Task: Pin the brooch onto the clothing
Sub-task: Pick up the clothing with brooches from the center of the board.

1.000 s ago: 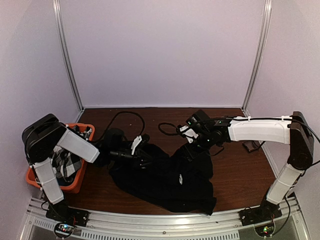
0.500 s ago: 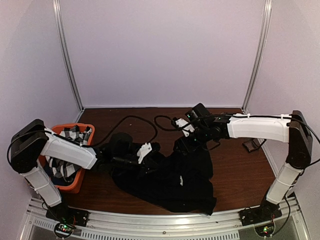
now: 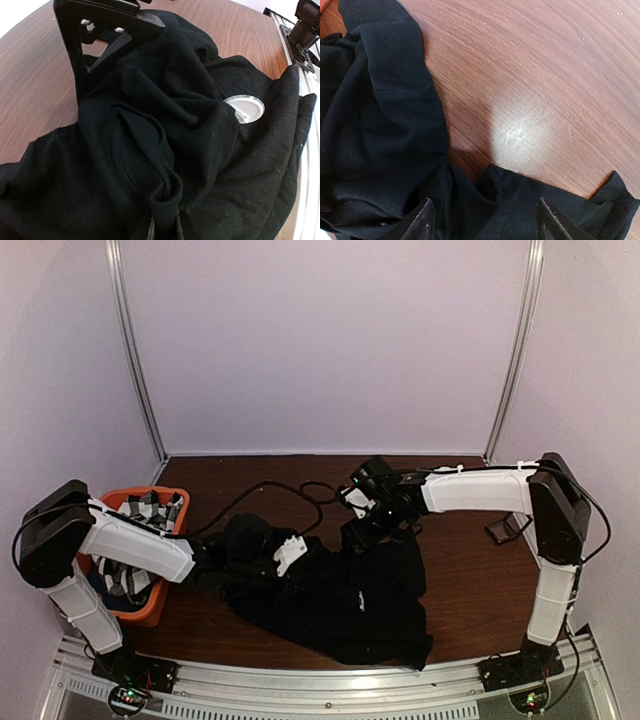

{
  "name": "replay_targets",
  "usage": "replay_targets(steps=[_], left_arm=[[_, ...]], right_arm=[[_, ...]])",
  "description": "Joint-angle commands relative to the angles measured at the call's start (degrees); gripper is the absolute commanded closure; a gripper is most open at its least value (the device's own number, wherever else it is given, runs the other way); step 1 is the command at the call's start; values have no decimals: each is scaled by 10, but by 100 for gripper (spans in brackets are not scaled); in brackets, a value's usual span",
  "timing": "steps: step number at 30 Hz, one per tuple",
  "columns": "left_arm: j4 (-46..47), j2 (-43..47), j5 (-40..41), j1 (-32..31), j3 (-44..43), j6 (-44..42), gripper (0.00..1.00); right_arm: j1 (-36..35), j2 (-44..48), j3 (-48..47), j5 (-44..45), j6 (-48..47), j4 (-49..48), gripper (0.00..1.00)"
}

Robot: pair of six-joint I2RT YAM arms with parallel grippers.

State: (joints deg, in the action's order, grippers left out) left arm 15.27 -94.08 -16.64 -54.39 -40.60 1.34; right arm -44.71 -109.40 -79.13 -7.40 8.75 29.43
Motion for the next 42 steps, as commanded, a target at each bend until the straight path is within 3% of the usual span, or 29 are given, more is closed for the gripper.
replay_targets(steps=[1,8,11,15,19,28,34,39,42], left_arm=[[-2,14,20,-2,2,-8,86],[-2,6,35,-2,2,-6,87],[0,3,48,-3,3,-6,87],[6,4,77,-2,3,2,87],[7,13,150,2,-8,5,86],[21,20,179,17,-65,-29,84],[35,36,192,15,-37,-16,81],[-3,70,265,-12,-22,24,81],[-11,80,252,-21,-7,41,81]], right_arm=[[5,3,9,13,-6,16,32],[7,-27,10,-44,-9,15,49],[9,-38,6,-56,-4,15,65],[24,-38,5,-41,15,17,100],[40,20,35,6,37,-13,100],[59,147,120,28,44,-89,100],[60,211,224,6,64,-148,100],[46,297,311,13,99,-176,99],[26,326,332,31,114,-162,95]])
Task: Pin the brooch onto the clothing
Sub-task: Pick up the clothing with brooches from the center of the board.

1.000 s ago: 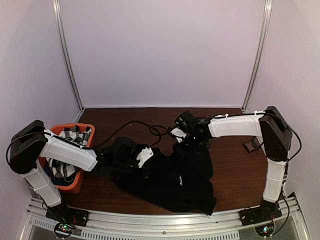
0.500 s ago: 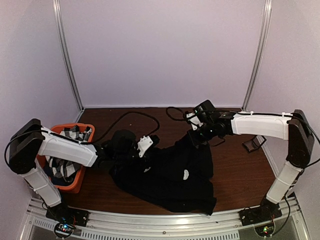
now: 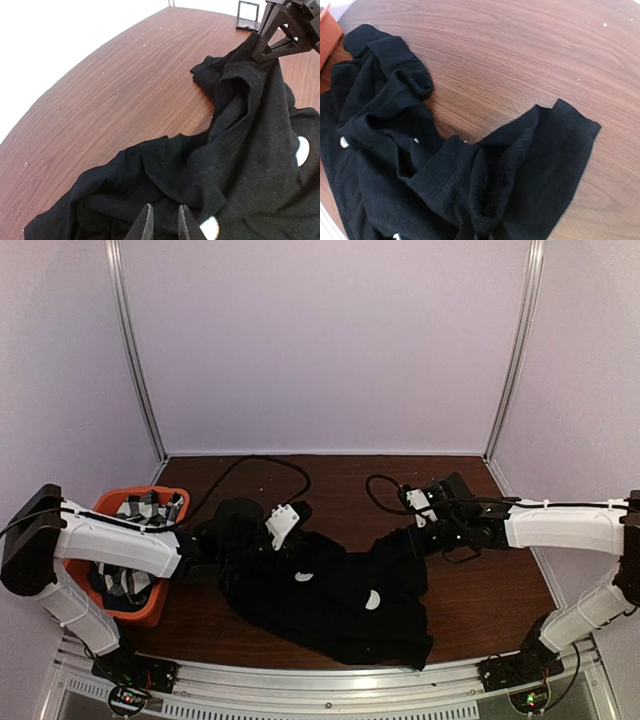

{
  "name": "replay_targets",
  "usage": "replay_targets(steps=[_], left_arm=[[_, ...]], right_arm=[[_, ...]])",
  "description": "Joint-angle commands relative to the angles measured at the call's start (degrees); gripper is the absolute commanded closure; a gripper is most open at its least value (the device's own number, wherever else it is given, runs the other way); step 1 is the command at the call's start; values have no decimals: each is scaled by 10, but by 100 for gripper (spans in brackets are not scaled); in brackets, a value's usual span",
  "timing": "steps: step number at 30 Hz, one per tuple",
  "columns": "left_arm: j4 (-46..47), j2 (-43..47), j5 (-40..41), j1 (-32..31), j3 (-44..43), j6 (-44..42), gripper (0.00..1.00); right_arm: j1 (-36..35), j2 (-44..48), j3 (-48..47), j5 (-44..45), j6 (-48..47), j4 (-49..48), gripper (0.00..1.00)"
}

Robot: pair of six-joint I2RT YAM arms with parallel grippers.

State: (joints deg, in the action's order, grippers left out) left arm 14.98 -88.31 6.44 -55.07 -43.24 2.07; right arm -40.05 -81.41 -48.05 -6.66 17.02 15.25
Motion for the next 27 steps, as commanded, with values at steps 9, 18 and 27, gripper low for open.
replay_targets(steps=[9,18,27], left_arm=[[39,4,-88,-22,12,16,60],[28,-84,-136,-13,-56,-14,43],[-14,-129,-199,24,-117,-15,40]], right_arm=[[-78,36,62,80,69,18,91],[-125,69,85,120,103,65,86],[-134,117,20,171,85,177,59]])
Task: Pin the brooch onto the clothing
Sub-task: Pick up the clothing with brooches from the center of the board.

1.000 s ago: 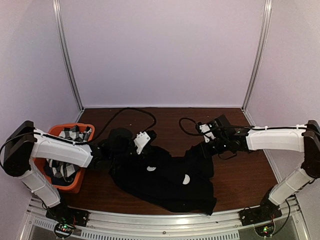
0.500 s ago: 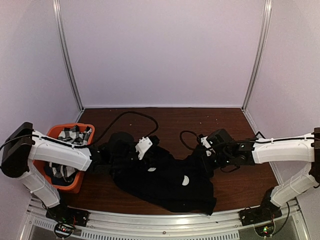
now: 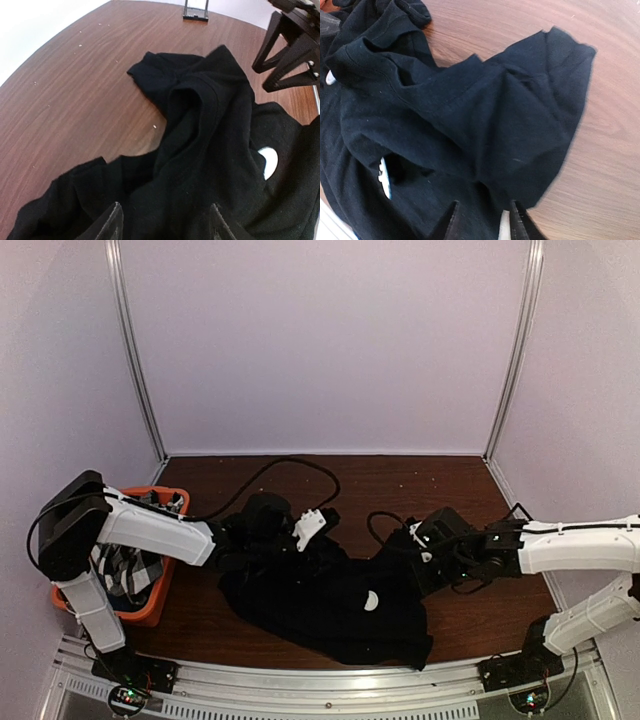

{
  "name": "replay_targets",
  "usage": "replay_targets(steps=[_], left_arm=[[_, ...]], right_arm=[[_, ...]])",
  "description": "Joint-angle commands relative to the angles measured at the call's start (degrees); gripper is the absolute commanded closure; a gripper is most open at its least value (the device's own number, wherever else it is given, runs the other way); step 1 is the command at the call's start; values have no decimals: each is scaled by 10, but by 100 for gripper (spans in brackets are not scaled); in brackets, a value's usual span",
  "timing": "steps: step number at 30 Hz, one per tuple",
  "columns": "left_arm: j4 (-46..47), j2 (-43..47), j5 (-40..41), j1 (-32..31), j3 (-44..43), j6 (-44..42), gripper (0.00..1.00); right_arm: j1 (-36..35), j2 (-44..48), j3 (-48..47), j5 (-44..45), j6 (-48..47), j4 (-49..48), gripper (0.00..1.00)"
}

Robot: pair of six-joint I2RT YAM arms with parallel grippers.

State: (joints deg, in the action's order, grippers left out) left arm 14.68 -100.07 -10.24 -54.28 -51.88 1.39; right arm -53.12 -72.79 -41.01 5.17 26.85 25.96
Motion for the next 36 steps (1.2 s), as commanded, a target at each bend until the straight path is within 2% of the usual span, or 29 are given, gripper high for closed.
replay_targets(steps=[1,2,5,9,14,20,29,33,36], left_arm=[[-14,-13,-36,18,-33,-8,40],[-14,-15,-36,20,-35,-8,40],[-21,-26,-52,25,-42,-9,40],[-38,-41,-78,26,-54,-8,40],[-49,-48,-91,28,-58,-8,40],[-51,-54,-87,42,-60,1,40],[-46,-66,-113,56,-65,10,43],[-47,-70,-120,58,-64,10,44],[-47,-71,-123,59,-64,10,44]], right_arm=[[-4,34,-68,64,-21,84,48],[-4,36,-86,72,-32,96,38],[1,18,-140,81,-73,126,24],[27,-52,-215,49,-117,161,22],[65,-136,-280,-22,-160,184,23],[125,-198,-284,-110,-186,169,25],[153,-234,-267,-213,-222,137,36],[153,-252,-268,-239,-229,139,46],[154,-259,-264,-242,-226,144,48]])
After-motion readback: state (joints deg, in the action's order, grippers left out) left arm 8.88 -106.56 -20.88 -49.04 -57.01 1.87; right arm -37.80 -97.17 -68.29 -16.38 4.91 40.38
